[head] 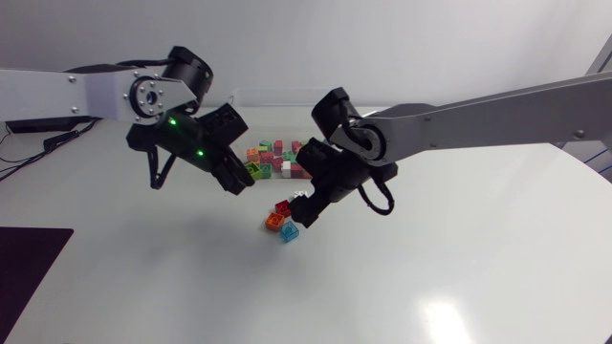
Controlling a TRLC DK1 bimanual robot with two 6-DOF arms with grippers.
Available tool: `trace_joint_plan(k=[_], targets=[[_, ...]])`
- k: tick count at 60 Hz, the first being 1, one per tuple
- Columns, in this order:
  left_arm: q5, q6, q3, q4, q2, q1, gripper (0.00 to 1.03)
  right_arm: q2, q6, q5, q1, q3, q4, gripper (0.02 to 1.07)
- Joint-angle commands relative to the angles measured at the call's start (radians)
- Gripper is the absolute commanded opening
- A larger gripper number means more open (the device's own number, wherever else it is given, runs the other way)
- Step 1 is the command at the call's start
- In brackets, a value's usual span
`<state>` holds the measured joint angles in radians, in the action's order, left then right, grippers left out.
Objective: Place the duplo bricks in the container
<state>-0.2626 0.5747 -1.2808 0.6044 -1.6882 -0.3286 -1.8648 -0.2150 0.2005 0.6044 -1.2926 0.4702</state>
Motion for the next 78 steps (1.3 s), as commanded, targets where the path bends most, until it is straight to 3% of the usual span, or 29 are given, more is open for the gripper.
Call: trace_joint_plan(k=[1, 14, 23, 36, 51, 78], targets=[[-0.023, -0.041, 0.011, 0.009, 0.061, 0.037, 0.37, -0.062, 0.026, -0.023, 0.034, -0.057, 0.047, 1.02], [-0.056, -0.11, -0.054, 0.003, 0.108, 0.114, 0.37, -0.2, 0.04, -0.053, 0.08, -0.217, 0.191, 0.99], [-0.056, -0.162, -0.077, -0.046, 0.116, 0.123, 0.37, -0.306, 0.06, -0.078, 0.092, -0.329, 0.292, 0.95], [-0.056, -0.245, -0.124, -0.134, 0.093, 0.131, 0.37, -0.37, 0.077, -0.101, 0.106, -0.389, 0.332, 0.85], [-0.056, -0.332, -0.158, -0.233, 0.044, 0.14, 0.38, -0.395, 0.078, -0.119, 0.126, -0.405, 0.346, 0.34], [0.029, -0.46, -0.299, -0.377, -0.182, 0.068, 0.4, -0.134, 0.068, -0.124, 0.046, -0.223, 0.323, 0.33]])
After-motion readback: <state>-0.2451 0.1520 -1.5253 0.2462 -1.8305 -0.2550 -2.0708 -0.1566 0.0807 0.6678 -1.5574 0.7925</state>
